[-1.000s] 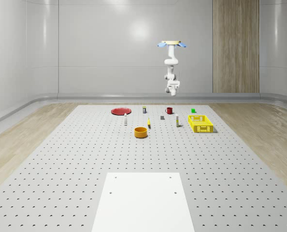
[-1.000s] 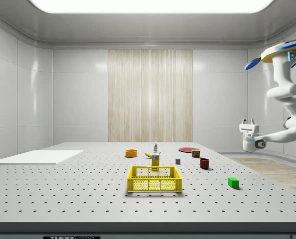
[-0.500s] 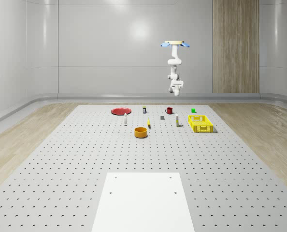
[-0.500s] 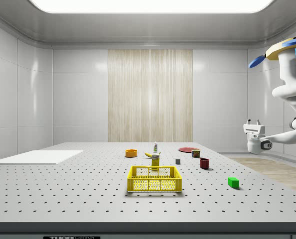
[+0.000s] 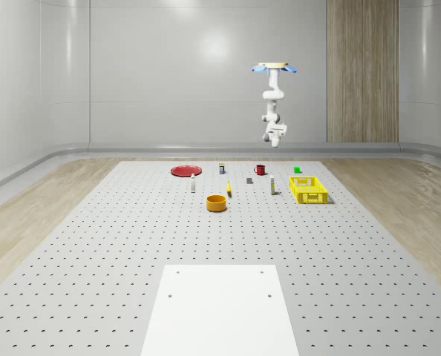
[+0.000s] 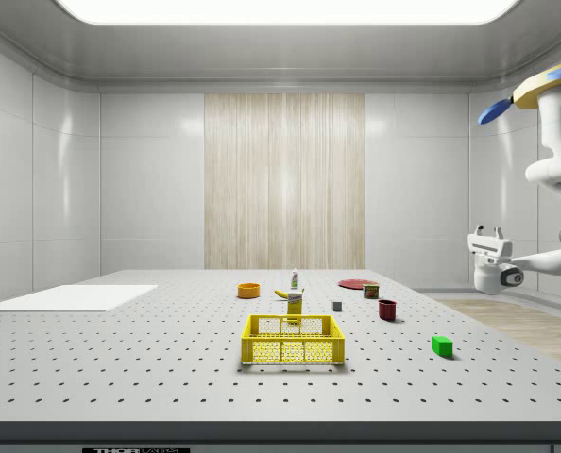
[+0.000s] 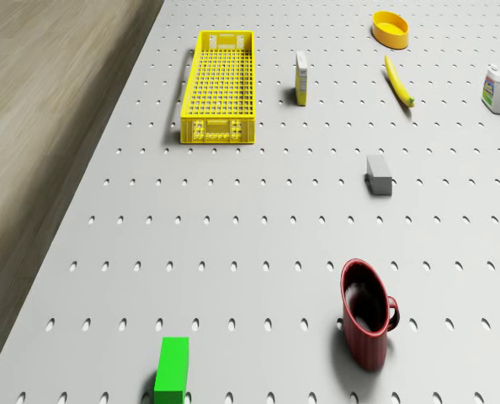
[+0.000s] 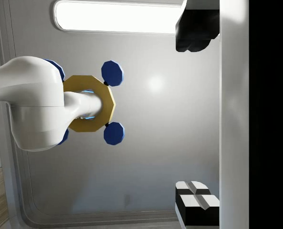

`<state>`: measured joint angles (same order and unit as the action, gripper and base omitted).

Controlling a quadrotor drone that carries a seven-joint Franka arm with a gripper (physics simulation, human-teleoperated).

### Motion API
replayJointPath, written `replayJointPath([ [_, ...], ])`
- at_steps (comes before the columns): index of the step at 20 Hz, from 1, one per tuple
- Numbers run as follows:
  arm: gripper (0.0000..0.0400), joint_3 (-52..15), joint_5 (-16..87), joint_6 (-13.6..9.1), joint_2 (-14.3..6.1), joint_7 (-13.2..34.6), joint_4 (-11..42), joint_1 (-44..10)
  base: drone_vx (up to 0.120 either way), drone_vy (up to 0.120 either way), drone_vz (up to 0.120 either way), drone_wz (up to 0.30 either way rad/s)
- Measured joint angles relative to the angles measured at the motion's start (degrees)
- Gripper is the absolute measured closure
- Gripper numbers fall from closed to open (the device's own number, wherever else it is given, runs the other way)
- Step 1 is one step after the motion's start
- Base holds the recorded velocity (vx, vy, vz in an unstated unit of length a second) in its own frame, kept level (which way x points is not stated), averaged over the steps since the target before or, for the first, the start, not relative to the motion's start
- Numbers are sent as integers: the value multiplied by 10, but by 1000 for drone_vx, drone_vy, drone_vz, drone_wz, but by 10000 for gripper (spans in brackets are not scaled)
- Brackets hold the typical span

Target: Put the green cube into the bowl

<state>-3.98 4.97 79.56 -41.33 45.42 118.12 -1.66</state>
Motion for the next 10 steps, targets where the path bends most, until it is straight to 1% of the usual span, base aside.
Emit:
replayJointPath([
  [5,0,-48,68,3,-3,9,9,-15,120,120,0,0],
  [8,0,-101,144,7,-8,20,26,-32,120,120,0,0],
  [10,0,-151,217,11,-13,32,48,-49,120,120,0,0],
])
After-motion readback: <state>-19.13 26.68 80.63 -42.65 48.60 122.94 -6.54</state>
